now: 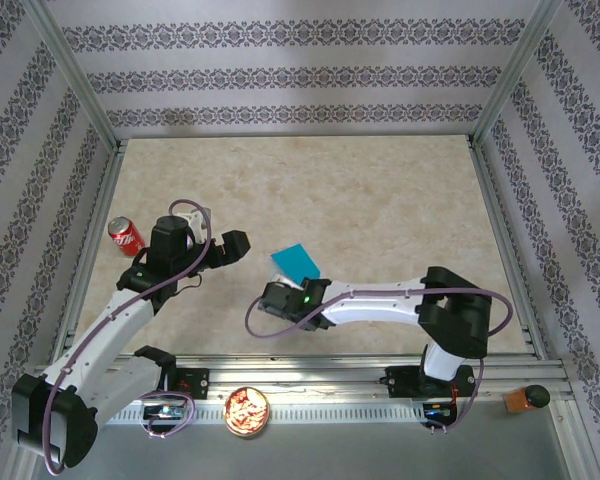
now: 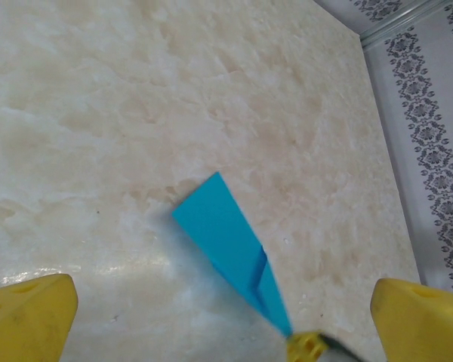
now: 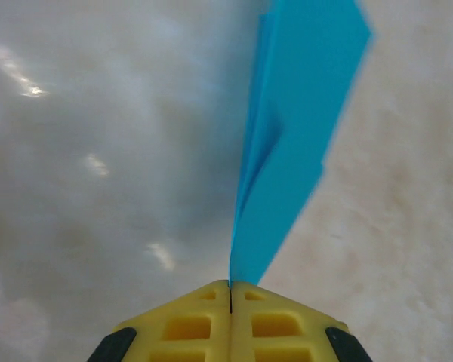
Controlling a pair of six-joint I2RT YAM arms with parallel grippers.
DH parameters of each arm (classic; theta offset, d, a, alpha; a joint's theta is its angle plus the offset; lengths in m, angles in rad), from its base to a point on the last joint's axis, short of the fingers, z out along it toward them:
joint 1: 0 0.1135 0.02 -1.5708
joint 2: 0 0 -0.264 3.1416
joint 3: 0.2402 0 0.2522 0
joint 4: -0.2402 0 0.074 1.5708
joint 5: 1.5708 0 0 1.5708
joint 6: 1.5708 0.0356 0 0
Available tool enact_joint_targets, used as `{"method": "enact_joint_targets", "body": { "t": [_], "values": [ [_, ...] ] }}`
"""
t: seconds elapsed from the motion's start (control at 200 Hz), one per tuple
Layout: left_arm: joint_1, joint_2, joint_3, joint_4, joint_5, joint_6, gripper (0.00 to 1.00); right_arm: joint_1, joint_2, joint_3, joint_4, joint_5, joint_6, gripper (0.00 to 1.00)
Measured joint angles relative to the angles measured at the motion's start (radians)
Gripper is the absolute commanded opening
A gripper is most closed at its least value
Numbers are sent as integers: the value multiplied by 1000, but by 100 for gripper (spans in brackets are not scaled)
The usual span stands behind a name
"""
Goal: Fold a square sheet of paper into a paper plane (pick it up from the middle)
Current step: Turn over the paper at the center of the table.
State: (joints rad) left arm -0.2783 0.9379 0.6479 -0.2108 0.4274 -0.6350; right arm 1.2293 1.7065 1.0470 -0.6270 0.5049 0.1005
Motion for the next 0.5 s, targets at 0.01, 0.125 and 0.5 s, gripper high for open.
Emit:
{"method": "enact_joint_targets", "body": {
  "t": [0.01, 0.125, 0.5],
  "values": [
    [0, 0, 0, 0, 1, 0, 100, 5, 3, 0, 3, -11, 0, 12],
    [0, 6, 10, -1, 16, 1, 100, 15, 9, 2, 34, -117, 9, 29],
    [0, 118, 11, 17, 82, -53, 74, -295, -175, -183, 399, -631, 325, 18]
  ]
}}
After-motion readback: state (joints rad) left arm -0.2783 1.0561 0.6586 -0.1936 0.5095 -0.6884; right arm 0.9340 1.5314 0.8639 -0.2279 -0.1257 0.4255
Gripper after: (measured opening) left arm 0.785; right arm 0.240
